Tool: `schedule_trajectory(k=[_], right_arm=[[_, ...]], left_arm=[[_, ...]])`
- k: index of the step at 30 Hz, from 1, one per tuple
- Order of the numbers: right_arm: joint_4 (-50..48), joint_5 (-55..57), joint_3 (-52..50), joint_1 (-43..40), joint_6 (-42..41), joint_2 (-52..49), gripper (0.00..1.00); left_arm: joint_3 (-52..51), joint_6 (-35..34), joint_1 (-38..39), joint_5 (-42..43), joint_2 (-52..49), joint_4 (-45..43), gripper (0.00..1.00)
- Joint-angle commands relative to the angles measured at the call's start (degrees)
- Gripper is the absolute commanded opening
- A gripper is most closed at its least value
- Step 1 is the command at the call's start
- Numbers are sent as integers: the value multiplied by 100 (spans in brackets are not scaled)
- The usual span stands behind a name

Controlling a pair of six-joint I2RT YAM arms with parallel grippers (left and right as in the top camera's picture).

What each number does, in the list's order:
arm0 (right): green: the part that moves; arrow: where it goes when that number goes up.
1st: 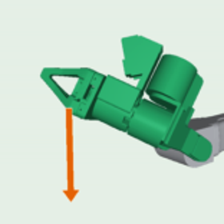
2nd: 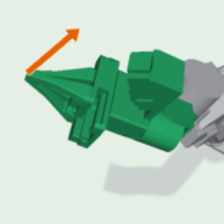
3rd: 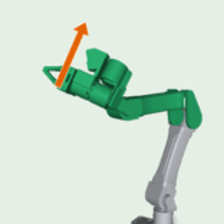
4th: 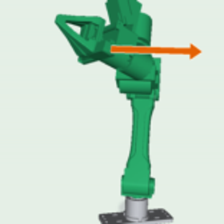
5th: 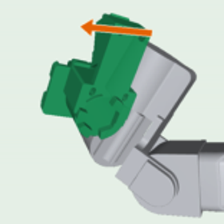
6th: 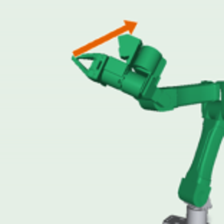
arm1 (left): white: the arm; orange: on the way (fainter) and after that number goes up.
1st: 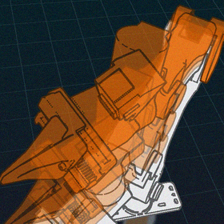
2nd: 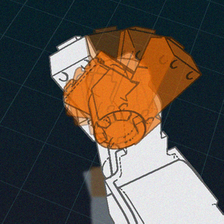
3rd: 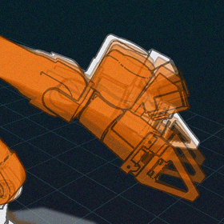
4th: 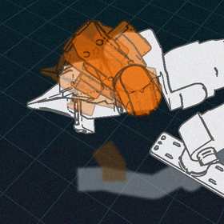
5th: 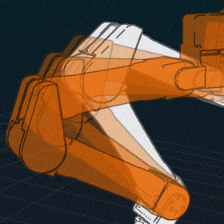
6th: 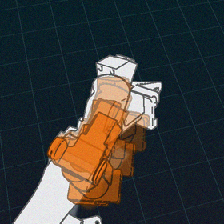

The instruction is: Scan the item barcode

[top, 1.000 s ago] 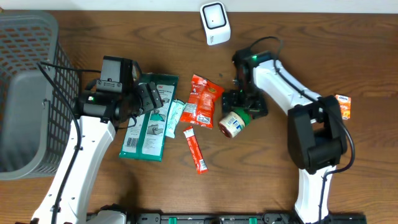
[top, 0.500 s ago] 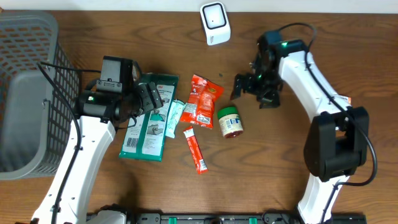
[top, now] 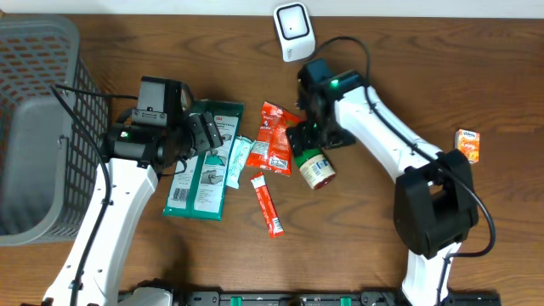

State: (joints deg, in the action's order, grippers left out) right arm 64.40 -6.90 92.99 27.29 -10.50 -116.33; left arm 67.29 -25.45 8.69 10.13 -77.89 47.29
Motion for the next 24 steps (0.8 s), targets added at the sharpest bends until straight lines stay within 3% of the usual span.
schedule_trajectory(k=[1,24], right_arm=[[-31,278,-33,186,1154,4,92],[-715,365,-723,367,951,-4,87]], left_arm=[[87,33,-15,-55,31,0,87],[87,33,-15,-55,31,0,87]])
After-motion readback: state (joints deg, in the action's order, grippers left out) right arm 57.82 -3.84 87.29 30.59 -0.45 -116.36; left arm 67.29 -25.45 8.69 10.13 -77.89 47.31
